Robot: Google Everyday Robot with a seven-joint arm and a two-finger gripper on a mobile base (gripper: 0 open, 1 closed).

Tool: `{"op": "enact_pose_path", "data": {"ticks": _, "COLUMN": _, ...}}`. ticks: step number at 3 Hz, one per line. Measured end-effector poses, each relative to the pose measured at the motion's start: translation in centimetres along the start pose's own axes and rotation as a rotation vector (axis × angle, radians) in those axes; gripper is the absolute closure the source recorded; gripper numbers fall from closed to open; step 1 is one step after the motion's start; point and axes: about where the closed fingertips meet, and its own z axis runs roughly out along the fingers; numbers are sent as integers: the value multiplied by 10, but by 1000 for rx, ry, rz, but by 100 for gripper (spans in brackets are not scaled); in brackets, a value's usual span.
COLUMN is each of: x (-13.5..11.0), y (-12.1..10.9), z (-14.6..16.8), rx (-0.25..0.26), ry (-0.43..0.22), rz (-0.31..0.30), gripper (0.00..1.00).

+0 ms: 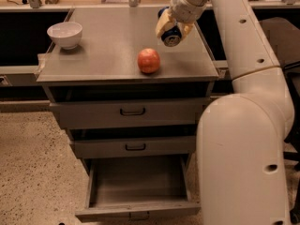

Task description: Pick pepsi can from bottom drawer and place on counter

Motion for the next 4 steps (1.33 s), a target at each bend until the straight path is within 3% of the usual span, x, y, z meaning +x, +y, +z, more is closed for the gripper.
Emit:
{"op": "enact_pose_path", "data": {"ticks": 1, "x": 14, "y": 11, "z": -2, "rx": -43, "ry": 32, "rz": -3, "gripper": 28}}
{"op": "enact_pose_path", "data": {"ticks": 2, "x": 8, "y": 56, "z": 25, "rx": -76, "ry": 8, "rz": 96, "gripper": 0}}
{"op": "enact_pose_path", "data": {"ticks": 3, "x": -13, "y": 94, "z": 61, "rx": -90, "ry": -54, "rz": 171, "gripper": 0}}
{"op": "enact_pose_path", "data": {"ticks": 4, "x": -3, "y": 90, "z": 64, "rx": -82, "ry": -19, "rz": 164, "gripper": 0}}
